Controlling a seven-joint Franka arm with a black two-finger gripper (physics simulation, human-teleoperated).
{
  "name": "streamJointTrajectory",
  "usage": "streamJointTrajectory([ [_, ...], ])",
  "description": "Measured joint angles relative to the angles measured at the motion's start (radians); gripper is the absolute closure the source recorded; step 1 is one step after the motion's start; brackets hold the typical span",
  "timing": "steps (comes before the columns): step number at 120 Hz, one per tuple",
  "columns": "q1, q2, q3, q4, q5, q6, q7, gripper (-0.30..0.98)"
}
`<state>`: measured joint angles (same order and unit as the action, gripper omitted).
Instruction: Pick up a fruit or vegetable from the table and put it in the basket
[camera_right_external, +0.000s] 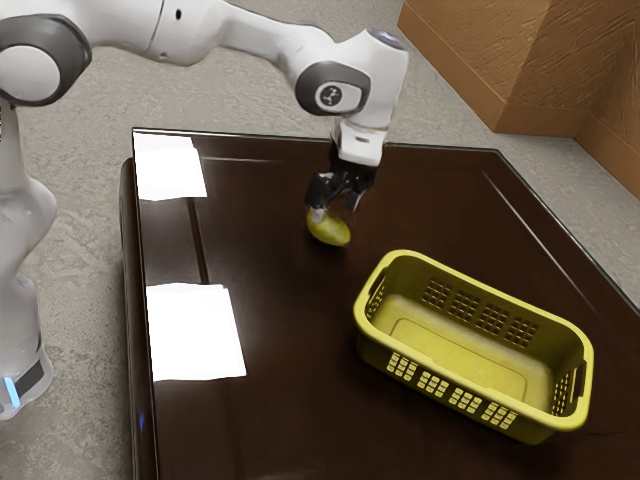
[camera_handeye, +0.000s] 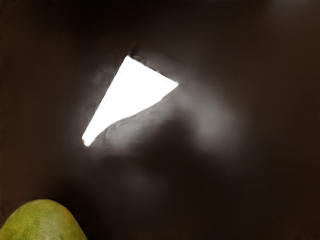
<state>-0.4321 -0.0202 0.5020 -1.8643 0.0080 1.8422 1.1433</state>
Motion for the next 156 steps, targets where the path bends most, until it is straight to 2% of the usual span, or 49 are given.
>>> streamJointTrajectory([
  [21,0.146,0.141,0.039,0.058,-0.054,0.069,0.186,0.00],
  [52,0.132,0.178,0.030,0.068,-0.124,0.105,0.381,0.00],
  [88,0.124,0.262,0.027,0.068,-0.228,0.116,0.525,0.01],
  [112,0.128,0.280,0.026,0.068,-0.268,0.124,0.586,0.30],
  [128,0.123,0.248,0.033,0.096,-0.282,0.125,0.618,0.50],
  [135,0.116,0.227,0.030,0.128,-0.287,0.115,0.630,0.65],
  [143,0.053,0.158,0.031,0.142,-0.294,0.093,0.636,0.80],
  [156,-0.111,0.084,0.031,0.161,-0.297,0.069,0.633,0.80],
])
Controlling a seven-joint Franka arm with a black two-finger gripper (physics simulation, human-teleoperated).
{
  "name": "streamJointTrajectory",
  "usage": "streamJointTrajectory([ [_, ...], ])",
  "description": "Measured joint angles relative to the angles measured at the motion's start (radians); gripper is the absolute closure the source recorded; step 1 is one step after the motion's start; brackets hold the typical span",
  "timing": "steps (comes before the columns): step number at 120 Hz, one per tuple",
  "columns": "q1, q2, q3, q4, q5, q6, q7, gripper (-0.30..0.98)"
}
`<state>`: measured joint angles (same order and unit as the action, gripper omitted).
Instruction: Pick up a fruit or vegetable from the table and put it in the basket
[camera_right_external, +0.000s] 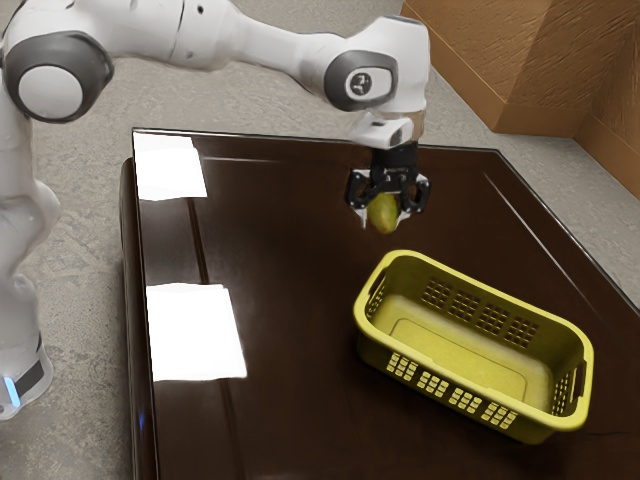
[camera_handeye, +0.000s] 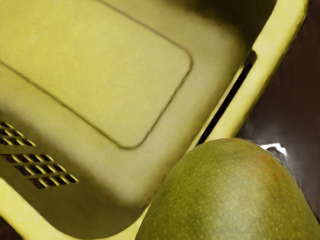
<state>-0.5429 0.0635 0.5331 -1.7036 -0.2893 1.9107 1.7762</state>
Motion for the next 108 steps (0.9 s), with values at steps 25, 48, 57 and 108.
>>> streamJointTrajectory([
  [25,-0.050,0.141,-0.020,0.189,-0.003,-0.024,-0.008,0.69],
  [48,-0.009,0.347,-0.121,0.393,-0.003,-0.044,-0.016,0.45],
  [57,0.078,0.411,-0.221,0.462,0.000,-0.052,-0.018,0.44],
  [108,0.125,0.472,-0.336,0.546,0.007,-0.056,-0.017,0.12],
])
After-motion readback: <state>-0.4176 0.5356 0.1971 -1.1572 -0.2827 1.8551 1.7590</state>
